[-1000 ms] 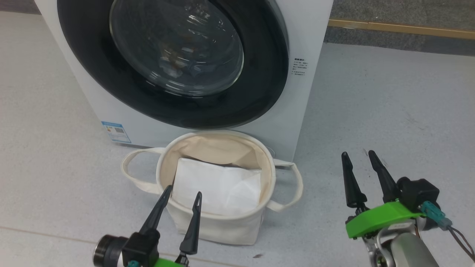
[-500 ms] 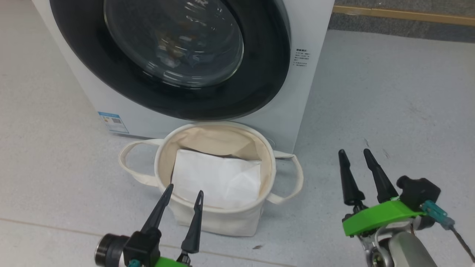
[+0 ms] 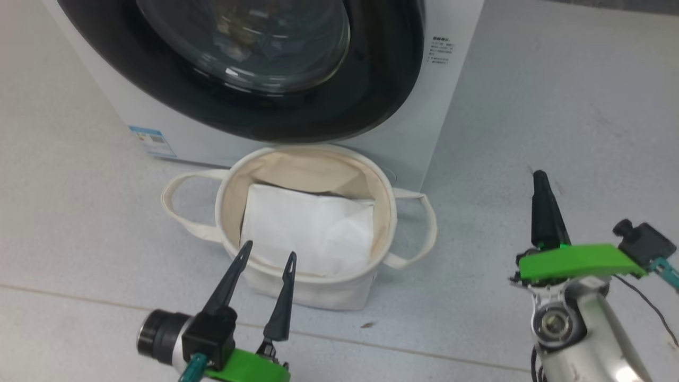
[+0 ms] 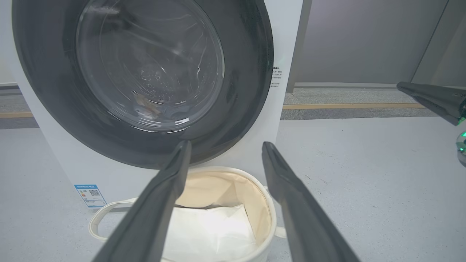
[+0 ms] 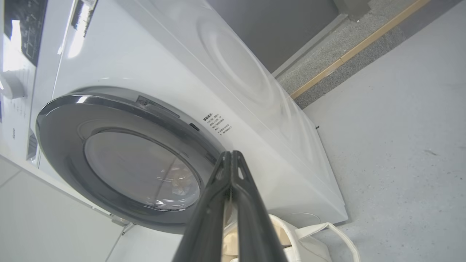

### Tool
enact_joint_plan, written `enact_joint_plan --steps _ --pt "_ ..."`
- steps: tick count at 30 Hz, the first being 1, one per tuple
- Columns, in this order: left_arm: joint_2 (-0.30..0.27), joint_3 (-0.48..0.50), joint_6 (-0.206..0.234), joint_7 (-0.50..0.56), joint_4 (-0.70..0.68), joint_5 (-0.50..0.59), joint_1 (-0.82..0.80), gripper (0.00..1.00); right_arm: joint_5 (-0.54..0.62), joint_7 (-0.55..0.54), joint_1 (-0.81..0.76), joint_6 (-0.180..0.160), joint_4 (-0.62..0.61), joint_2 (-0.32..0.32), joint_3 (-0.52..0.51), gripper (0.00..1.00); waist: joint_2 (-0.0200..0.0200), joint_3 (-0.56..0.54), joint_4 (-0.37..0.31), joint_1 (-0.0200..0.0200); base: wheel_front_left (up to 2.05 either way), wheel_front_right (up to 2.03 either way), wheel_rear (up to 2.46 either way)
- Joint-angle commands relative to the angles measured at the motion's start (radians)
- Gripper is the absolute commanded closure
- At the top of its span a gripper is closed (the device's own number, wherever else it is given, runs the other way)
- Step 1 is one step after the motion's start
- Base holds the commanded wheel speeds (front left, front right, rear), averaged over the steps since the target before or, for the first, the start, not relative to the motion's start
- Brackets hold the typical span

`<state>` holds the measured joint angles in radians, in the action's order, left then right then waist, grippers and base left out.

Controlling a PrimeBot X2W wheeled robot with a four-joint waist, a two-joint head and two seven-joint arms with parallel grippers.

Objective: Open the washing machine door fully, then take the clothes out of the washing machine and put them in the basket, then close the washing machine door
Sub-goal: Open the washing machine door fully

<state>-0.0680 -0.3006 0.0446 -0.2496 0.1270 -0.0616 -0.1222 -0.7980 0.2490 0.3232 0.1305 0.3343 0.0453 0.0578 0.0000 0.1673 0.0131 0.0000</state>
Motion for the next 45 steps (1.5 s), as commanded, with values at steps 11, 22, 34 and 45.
enact_joint_plan --steps 11,22,34,45 --pt "0.007 0.016 0.006 -0.012 -0.030 0.013 -0.106 0.00 -0.439 -0.263 0.323 0.000 0.099 0.008 -0.089 1.00 0.0000 0.135 0.009 0.0000 0.00 0.00 0.00" --pt "0.015 -0.027 0.012 -0.012 -0.024 -0.010 -0.175 0.00 -0.756 -0.670 0.609 0.000 0.431 0.054 -0.228 1.00 0.0000 0.223 0.054 0.0000 0.00 0.00 0.00" --pt "0.017 -0.066 0.032 -0.012 -0.018 -0.028 -0.220 0.00 -0.813 -0.793 0.811 0.000 0.600 0.086 -0.231 1.00 0.0000 0.295 0.100 0.0000 0.00 0.00 0.00" --pt "0.018 -0.099 0.053 -0.012 -0.016 -0.050 -0.234 0.00 -0.807 -0.819 0.893 0.000 0.666 0.057 -0.200 1.00 0.0000 0.317 0.129 0.0000 0.00 0.00 0.00"
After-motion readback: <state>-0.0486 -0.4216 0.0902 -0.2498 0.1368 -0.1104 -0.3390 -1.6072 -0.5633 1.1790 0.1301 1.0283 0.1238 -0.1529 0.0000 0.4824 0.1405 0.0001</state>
